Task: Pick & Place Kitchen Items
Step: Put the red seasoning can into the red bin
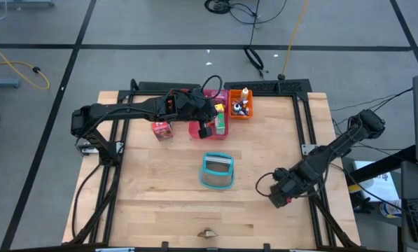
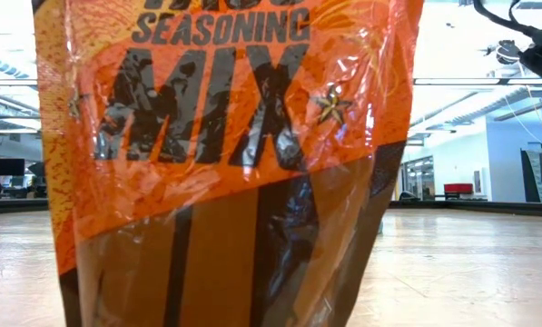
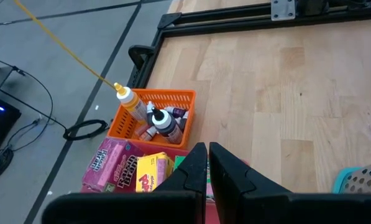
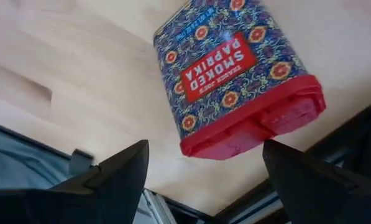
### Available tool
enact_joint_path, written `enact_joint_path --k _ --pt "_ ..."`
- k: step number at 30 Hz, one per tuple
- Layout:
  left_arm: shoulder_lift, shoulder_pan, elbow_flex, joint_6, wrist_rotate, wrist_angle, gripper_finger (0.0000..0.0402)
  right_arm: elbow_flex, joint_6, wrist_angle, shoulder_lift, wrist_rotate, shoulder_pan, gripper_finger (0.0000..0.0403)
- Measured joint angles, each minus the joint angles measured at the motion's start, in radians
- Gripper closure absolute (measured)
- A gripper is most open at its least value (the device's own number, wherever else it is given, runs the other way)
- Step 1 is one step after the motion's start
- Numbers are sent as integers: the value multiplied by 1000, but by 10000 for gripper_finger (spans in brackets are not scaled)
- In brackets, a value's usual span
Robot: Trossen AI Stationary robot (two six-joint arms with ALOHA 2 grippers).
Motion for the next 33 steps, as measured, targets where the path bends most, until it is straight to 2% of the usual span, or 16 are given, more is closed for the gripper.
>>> enact_joint_path --k 13,22,33 --pt "0 0 0 -7 0 0 380 0 -234 46 0 47 -169 94" --pt "0 0 0 -10 0 -3 380 2 -384 138 -13 18 -297 94" --pt "0 0 0 -6 0 -8 380 2 -366 184 -14 21 -314 94"
